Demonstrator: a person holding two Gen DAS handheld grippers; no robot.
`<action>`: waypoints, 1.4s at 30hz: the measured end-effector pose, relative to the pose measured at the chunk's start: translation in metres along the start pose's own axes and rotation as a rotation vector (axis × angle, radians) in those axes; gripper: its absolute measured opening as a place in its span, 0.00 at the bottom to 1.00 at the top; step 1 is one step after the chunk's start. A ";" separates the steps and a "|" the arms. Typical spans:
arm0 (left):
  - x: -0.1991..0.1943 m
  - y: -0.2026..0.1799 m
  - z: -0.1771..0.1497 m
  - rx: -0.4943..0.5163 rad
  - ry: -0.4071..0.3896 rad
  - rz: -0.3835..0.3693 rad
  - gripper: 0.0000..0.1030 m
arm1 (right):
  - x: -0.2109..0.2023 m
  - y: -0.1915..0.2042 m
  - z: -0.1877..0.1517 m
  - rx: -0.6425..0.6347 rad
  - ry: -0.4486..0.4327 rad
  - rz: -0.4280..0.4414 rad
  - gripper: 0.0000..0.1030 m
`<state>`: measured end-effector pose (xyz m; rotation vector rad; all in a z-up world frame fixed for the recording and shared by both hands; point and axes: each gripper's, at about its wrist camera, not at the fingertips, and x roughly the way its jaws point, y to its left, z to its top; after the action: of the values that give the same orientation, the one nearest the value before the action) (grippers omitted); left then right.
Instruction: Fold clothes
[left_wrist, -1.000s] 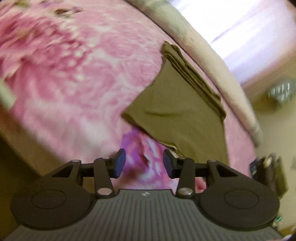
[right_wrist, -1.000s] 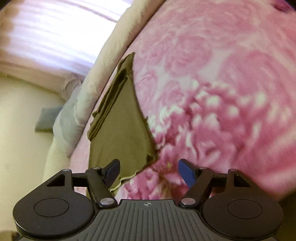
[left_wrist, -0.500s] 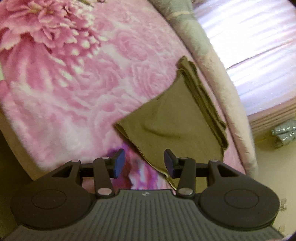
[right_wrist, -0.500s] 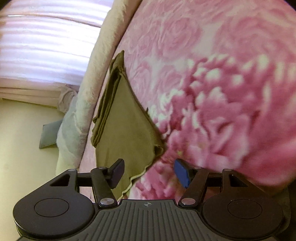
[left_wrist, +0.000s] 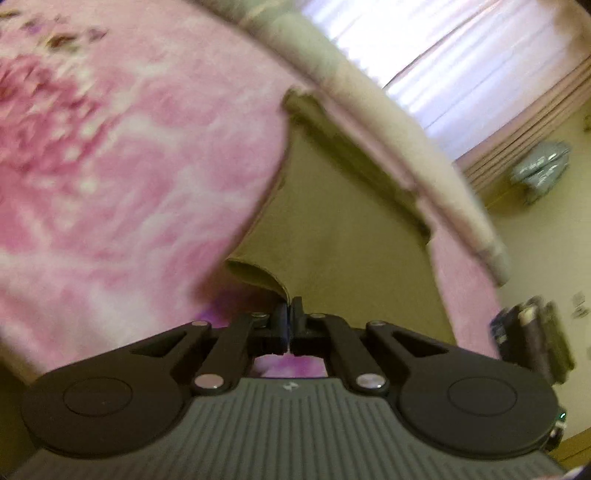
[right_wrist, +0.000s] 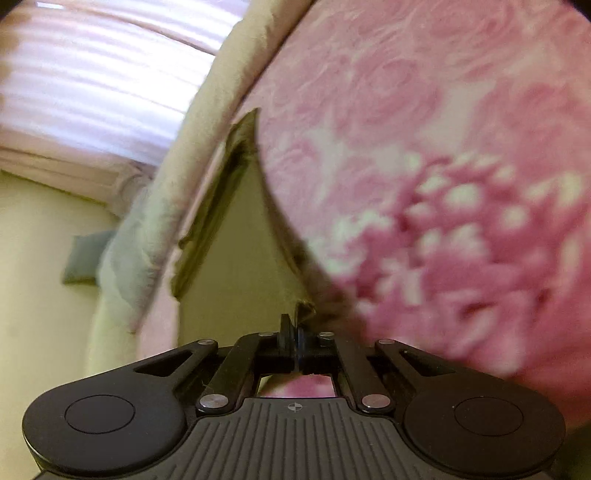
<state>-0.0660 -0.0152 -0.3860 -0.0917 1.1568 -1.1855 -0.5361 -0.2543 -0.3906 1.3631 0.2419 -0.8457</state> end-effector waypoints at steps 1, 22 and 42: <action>0.001 0.003 -0.003 -0.006 -0.001 0.006 0.00 | 0.002 -0.007 0.000 0.010 0.008 -0.014 0.00; 0.049 0.030 0.076 0.165 0.092 -0.140 0.44 | 0.053 0.018 0.062 -0.241 0.239 0.118 0.36; 0.048 0.027 0.072 0.225 0.216 -0.229 0.01 | 0.060 0.022 0.067 -0.282 0.350 0.200 0.02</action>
<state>0.0009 -0.0740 -0.3997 0.0799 1.2148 -1.5513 -0.5009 -0.3396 -0.3948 1.2372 0.4693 -0.3851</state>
